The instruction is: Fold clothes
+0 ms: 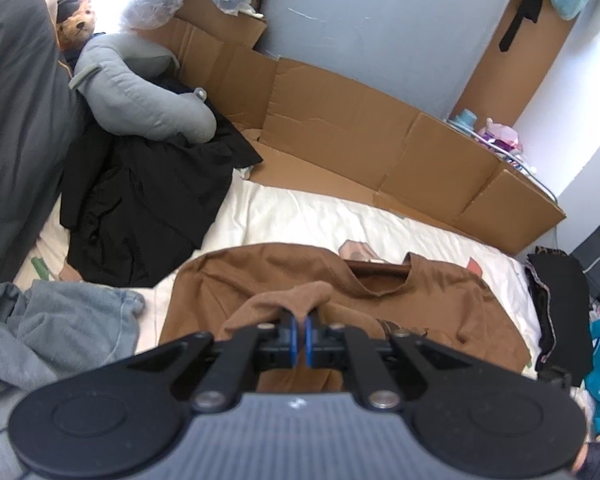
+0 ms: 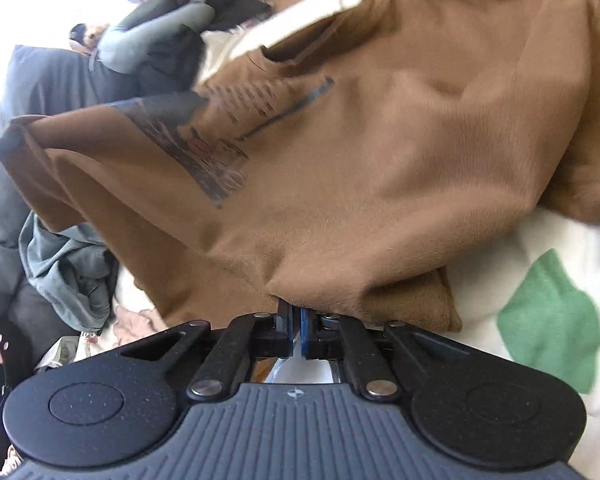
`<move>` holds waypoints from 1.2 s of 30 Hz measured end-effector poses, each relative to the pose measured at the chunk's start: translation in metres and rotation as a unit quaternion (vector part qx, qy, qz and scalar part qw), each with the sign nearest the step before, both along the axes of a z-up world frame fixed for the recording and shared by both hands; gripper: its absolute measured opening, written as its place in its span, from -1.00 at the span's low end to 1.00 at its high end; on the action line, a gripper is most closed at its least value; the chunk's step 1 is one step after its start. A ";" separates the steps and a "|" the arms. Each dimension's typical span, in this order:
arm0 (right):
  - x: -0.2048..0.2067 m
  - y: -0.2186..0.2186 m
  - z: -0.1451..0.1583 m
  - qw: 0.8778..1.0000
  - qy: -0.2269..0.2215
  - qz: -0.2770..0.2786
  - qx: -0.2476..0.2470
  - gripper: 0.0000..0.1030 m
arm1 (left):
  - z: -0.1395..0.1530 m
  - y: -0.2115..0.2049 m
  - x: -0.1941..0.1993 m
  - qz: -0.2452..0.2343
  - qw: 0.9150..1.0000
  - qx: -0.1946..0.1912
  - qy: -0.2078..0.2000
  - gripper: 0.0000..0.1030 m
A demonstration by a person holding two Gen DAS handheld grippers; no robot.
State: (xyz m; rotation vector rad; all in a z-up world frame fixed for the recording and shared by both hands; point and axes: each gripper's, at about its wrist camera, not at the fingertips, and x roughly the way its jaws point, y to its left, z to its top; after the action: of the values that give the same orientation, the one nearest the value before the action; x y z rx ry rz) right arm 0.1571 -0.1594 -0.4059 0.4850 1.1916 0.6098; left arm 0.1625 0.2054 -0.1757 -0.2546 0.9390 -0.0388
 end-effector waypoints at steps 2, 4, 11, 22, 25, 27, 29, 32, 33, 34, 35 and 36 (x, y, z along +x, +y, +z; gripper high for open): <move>-0.003 -0.014 0.015 1.000 -0.011 -0.005 0.001 -0.99 | 0.002 -0.003 -0.008 -0.001 1.000 -0.002 0.002 -0.92; -0.004 -0.031 0.031 1.000 -0.024 -0.012 0.001 -0.99 | 0.003 -0.006 -0.015 0.000 1.000 -0.006 0.005 -0.92; -0.009 -0.076 0.081 0.998 -0.054 -0.030 -0.013 -0.99 | 0.002 -0.024 -0.042 -0.006 1.000 -0.021 0.019 -0.92; -0.040 -0.139 0.139 0.996 -0.059 -0.018 -0.068 -1.00 | -0.014 -0.058 -0.100 -0.010 0.996 -0.051 0.069 -0.92; -0.046 -0.151 0.160 0.994 -0.068 -0.015 -0.080 -1.00 | -0.013 -0.065 -0.112 -0.008 0.995 -0.053 0.081 -0.92; -0.051 -0.159 0.173 0.994 -0.072 -0.013 -0.086 -1.00 | -0.012 -0.069 -0.120 -0.009 0.995 -0.051 0.088 -0.92; -0.057 -0.164 0.182 0.993 -0.072 -0.010 -0.089 -1.00 | -0.012 -0.072 -0.126 -0.011 0.994 -0.047 0.096 -0.94; -0.067 -0.168 0.188 0.993 -0.064 -0.005 -0.100 -1.00 | -0.016 -0.075 -0.133 -0.018 0.993 -0.032 0.114 -0.95; -0.071 -0.169 0.188 0.993 -0.059 -0.003 -0.103 -0.99 | -0.016 -0.076 -0.136 -0.020 0.992 -0.026 0.119 -0.95; -0.075 -0.170 0.188 0.993 -0.054 -0.002 -0.106 -1.00 | -0.017 -0.076 -0.138 -0.021 0.992 -0.021 0.122 -0.95; -0.079 -0.170 0.187 0.993 -0.049 0.003 -0.110 -0.99 | -0.016 -0.075 -0.139 -0.020 0.991 -0.017 0.128 -0.95; -0.084 -0.170 0.186 0.993 -0.043 0.006 -0.112 -0.98 | -0.015 -0.073 -0.140 -0.018 0.991 -0.014 0.134 -0.94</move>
State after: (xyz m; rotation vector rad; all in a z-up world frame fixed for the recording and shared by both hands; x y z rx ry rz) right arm 0.0736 -0.3295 -0.2199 0.2586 1.1659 0.4945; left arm 0.0224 0.1323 -0.1911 -0.2731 1.2120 -0.0528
